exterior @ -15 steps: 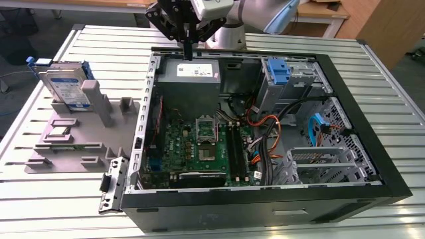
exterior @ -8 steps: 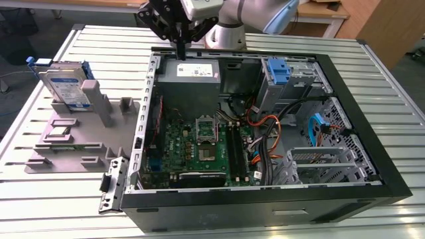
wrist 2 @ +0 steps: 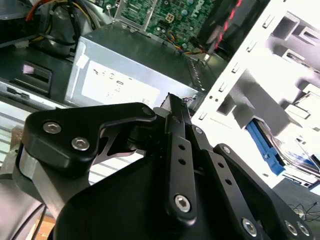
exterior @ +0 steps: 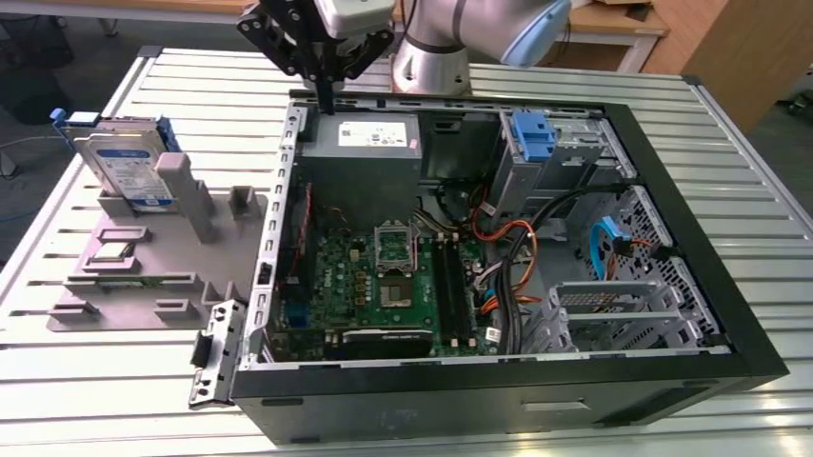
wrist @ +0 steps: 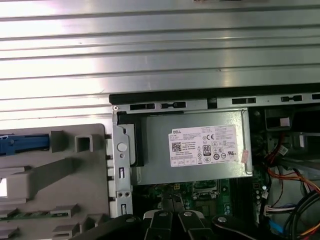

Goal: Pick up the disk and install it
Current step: 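Reach for the disk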

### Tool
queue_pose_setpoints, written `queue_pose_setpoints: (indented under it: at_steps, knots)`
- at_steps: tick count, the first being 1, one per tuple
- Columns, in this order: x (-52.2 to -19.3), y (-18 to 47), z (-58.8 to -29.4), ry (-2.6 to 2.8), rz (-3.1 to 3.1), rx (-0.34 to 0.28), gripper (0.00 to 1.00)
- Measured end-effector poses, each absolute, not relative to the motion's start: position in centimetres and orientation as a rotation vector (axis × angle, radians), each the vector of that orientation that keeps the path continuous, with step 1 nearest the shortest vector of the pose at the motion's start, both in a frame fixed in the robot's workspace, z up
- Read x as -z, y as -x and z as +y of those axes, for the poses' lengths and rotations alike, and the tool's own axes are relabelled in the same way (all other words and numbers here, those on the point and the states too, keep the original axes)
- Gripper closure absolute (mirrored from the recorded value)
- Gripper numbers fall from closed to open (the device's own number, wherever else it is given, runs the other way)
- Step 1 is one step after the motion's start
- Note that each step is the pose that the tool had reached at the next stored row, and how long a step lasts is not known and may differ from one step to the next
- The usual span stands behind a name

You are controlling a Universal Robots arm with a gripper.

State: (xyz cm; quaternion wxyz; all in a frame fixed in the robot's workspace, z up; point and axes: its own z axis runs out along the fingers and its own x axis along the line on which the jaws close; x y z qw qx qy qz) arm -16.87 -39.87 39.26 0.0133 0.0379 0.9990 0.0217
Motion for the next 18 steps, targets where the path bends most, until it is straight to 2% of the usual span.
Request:
queue_pose_setpoints:
  at_steps: [18]
  knots:
    - [-39.2,18.2,-39.9,-0.118,3.112,-0.068,0.89]
